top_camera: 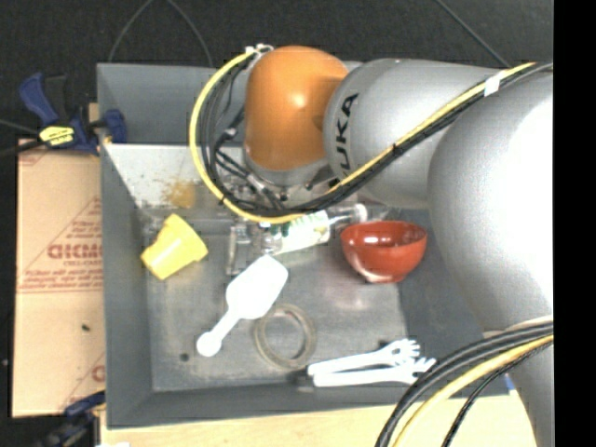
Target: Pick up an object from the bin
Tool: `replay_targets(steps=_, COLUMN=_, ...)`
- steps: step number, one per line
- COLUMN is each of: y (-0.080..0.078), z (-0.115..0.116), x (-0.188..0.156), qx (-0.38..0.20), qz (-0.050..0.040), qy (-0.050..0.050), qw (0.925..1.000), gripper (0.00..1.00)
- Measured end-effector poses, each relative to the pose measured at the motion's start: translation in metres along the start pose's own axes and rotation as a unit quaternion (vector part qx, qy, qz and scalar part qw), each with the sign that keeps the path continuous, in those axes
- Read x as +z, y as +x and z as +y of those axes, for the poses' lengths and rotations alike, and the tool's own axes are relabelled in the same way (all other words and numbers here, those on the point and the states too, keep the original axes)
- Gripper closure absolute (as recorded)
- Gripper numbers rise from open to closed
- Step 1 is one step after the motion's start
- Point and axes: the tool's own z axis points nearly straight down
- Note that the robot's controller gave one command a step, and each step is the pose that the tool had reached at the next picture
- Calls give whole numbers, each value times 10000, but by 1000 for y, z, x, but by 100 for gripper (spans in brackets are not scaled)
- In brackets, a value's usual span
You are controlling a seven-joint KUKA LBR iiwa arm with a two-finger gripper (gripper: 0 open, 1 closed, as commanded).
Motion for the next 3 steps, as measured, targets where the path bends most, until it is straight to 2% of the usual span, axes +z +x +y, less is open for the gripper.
replay_targets(steps=1, y=-2, z=-1, x=-5, qx=20, qz=-42, qy=-7, qw=10000, gripper=0)
replay_targets(steps=2, y=15, z=-76, x=90, qx=-1713, qz=-16, qy=6, qw=9852, gripper=0)
replay_targets(steps=3, y=40, z=-75, x=22, qx=-2108, qz=-62, qy=1, qw=9775, gripper=0)
